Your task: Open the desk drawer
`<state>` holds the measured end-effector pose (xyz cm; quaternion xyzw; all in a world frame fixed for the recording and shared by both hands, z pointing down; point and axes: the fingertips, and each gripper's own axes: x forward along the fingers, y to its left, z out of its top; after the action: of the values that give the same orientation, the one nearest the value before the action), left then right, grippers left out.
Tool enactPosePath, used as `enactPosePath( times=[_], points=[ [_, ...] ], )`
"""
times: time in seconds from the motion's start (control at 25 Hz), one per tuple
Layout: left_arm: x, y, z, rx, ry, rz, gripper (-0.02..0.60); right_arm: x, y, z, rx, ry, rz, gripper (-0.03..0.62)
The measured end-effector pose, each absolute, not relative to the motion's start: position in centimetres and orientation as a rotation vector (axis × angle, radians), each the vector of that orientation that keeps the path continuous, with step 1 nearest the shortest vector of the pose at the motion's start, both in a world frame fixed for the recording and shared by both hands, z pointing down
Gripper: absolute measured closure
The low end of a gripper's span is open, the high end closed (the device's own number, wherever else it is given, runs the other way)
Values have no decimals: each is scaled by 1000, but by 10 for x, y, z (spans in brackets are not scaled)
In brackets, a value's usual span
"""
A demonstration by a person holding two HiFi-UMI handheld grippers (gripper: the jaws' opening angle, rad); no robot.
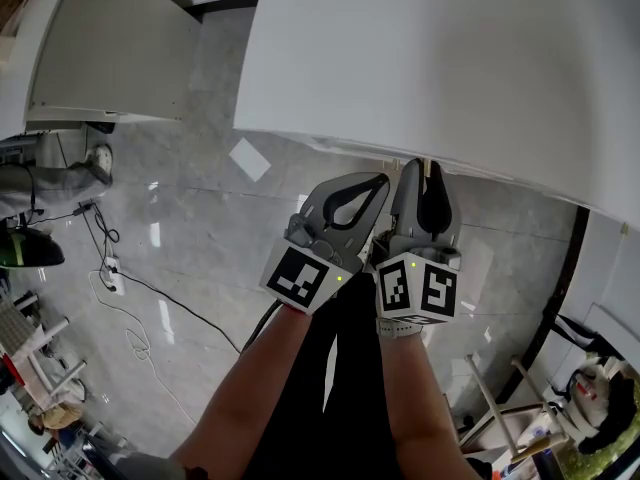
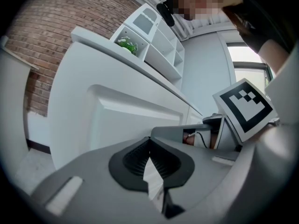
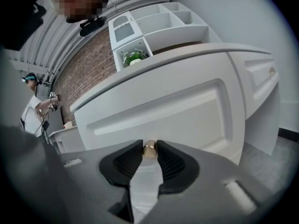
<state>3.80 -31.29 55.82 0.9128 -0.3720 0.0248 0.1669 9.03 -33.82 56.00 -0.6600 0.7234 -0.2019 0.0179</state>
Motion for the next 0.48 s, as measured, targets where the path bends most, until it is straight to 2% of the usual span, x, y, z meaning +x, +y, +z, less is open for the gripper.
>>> enactPosePath(
  times=[0.48],
  points=[
    [31,-303,555,2601,-1053,58,578,91,-339,560,-2055,2214,-638,511]
  ],
)
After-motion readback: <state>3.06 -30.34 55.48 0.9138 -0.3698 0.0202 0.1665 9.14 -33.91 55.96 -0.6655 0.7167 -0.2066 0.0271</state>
